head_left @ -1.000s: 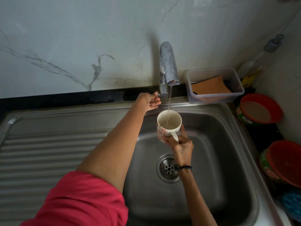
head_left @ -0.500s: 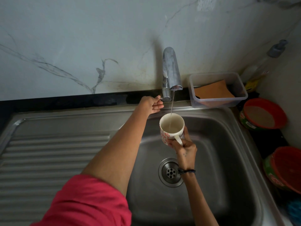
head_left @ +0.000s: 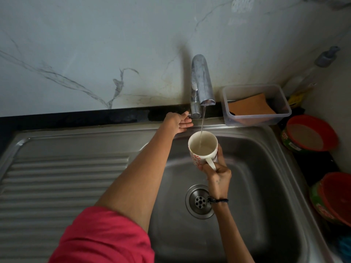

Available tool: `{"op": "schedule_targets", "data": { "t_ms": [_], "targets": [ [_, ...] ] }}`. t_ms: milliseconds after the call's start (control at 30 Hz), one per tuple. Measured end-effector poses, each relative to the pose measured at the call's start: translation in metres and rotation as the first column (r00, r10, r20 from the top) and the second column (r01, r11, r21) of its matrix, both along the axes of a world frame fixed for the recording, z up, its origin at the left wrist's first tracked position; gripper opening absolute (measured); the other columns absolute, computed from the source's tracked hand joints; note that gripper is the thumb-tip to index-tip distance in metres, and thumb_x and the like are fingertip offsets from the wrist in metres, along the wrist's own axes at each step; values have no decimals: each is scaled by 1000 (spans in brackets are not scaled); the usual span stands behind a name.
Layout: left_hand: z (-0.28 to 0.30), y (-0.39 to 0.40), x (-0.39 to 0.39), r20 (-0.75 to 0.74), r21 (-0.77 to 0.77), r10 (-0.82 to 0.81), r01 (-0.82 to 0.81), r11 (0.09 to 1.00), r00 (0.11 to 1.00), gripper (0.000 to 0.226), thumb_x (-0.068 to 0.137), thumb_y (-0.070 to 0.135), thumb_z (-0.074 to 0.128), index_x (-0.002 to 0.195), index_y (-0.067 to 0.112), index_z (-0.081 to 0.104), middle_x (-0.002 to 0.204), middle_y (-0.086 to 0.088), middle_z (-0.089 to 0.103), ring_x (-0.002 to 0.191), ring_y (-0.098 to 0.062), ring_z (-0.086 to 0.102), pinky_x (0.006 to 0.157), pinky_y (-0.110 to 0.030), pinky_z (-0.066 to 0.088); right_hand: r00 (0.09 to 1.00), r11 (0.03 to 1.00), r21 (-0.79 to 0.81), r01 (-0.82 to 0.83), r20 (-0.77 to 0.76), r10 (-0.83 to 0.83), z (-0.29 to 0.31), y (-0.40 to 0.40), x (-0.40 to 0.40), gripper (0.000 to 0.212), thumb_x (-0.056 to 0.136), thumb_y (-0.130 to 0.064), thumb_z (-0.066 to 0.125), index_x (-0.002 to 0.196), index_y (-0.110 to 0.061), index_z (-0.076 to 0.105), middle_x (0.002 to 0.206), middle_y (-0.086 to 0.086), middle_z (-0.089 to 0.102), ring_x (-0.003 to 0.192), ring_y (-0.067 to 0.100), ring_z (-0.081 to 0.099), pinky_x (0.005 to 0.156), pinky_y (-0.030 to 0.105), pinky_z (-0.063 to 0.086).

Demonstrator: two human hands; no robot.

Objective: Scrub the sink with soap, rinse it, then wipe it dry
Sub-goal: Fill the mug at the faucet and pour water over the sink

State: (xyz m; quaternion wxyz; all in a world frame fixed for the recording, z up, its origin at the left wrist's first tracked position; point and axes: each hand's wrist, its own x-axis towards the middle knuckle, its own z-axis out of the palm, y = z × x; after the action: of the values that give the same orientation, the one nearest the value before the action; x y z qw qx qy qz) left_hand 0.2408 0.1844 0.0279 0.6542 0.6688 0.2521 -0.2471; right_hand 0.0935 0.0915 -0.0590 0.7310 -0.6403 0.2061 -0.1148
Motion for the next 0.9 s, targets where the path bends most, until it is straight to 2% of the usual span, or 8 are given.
{"op": "schedule_targets", "data": {
  "t_ms": [67, 133, 233, 333, 433, 600, 733, 900],
  "targets": [
    [1, -1, -2, 10, 12, 2, -3, 1000, 1000, 28, 96, 16, 48, 115, -2, 58, 118, -18, 62, 116, -29, 57, 100, -38, 40, 1000, 999, 50, -2, 17, 1, -1, -1, -1, 70, 56, -31, 71, 119, -2, 62, 135, -13, 54, 120, 10, 55, 95, 50, 48],
    [2, -1, -4, 14, 25, -8, 8, 1000, 1000, 28, 96, 17, 48, 115, -2, 58, 125, -17, 59, 116, -28, 57, 100, -39, 39, 1000, 998, 70, -5, 25, 3, -2, -3, -1, 66, 55, -27, 70, 115, 2, 64, 139, -7, 51, 122, 12, 54, 94, 54, 48],
    [2, -1, -3, 6, 30, -10, 10, 999, 1000, 20, 96, 17, 49, 98, 2, 61, 125, -18, 59, 115, -28, 58, 100, -40, 39, 999, 997, 75, -20, 33, 18, -4, -5, 1, 72, 55, -27, 69, 117, 10, 59, 132, -15, 55, 117, 5, 56, 92, 55, 49],
    [0, -1, -3, 15, 38, -6, 5, 999, 1000, 31, 96, 17, 49, 120, -2, 55, 124, -18, 59, 115, -28, 58, 99, -40, 40, 998, 995, 94, -34, 53, 29, -6, -5, 4, 78, 54, -29, 67, 116, 17, 55, 124, -26, 58, 112, -2, 58, 88, 53, 52],
    [2, -2, -5, 17, 39, -17, 16, 999, 1000, 33, 96, 18, 48, 122, -2, 54, 125, -17, 59, 115, -28, 58, 98, -38, 40, 997, 996, 88, -30, 70, 24, -7, -5, 4, 78, 54, -30, 66, 113, 20, 56, 120, -24, 61, 109, -3, 59, 85, 50, 54],
    [5, -1, -7, 27, 36, -25, 24, 999, 999, 24, 97, 17, 47, 109, 0, 59, 125, -18, 58, 116, -28, 57, 100, -39, 39, 996, 993, 109, -47, 74, 39, -7, -4, 4, 25, 57, -14, 67, 79, -5, 73, 138, 0, 52, 108, -3, 59, 80, 46, 56],
    [5, 0, -8, 23, 44, -41, 40, 998, 999, 20, 96, 18, 48, 82, 7, 57, 124, -17, 60, 115, -27, 58, 102, -39, 38, 996, 991, 105, -77, 47, 73, -10, -8, 5, 40, 59, -28, 67, 88, -2, 74, 134, -6, 55, 115, 14, 58, 79, 55, 55],
    [6, 1, -9, 15, 50, -59, 58, 997, 998, 22, 96, 19, 48, 78, 9, 53, 124, -16, 60, 115, -26, 58, 103, -40, 36, 984, 986, -13, -166, 59, 166, 7, -13, 5, 15, 65, -36, 63, 72, -44, 73, 127, 10, 61, 100, 26, 66, 65, 39, 60]
  ]
}}
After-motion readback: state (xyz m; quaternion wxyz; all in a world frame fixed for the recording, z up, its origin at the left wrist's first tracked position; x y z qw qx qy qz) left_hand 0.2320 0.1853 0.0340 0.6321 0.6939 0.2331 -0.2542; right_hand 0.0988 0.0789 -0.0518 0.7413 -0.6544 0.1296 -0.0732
